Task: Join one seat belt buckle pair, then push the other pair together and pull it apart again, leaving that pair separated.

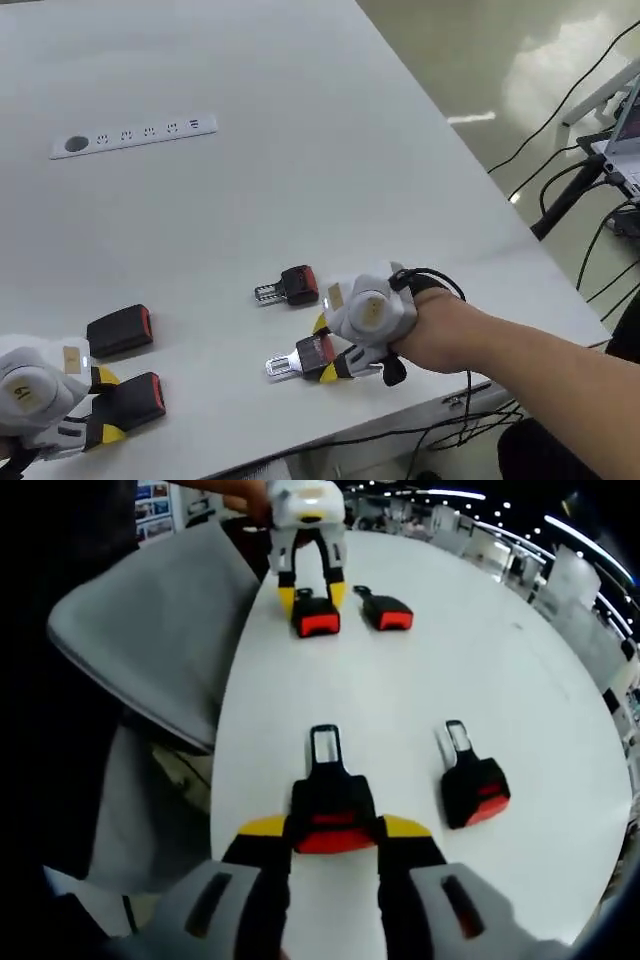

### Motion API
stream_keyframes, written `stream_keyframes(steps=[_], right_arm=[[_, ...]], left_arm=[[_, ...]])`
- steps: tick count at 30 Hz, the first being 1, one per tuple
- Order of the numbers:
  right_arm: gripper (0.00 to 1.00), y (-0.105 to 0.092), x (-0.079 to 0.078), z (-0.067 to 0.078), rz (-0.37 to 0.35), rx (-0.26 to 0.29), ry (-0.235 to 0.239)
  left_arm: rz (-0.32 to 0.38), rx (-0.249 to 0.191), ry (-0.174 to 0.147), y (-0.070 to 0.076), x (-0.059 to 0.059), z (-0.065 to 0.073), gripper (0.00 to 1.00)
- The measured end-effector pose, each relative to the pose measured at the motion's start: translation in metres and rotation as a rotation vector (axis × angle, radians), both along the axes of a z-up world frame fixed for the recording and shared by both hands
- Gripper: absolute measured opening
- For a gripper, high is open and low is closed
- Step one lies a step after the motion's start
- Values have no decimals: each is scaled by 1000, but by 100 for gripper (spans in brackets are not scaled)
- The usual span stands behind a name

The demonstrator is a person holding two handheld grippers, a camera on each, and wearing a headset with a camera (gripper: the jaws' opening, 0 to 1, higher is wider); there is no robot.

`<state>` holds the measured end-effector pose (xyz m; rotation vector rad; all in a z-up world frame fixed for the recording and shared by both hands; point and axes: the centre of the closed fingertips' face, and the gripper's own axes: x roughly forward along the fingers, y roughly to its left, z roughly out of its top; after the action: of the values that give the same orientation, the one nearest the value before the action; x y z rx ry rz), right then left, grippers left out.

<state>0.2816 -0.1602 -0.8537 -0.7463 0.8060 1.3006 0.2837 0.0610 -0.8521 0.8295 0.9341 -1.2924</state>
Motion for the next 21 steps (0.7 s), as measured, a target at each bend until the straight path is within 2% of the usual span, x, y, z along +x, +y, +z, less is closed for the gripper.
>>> stream_keyframes(steps=[10,12,14,21], right_arm=[[32,6,0,1,-19,-11,-18],[32,10,-1,1,-47,-12,-10],[32,18,-4,0,-25,-1,-17],[32,40,0,0,-35,-6,-35]], left_arm=[[5,13,-2,3,1,-1,33],[3,21,-1,3,1,-2,33],[-2,27,-1,4,2,-3,33],[-28,46,3,5,4,-6,33]])
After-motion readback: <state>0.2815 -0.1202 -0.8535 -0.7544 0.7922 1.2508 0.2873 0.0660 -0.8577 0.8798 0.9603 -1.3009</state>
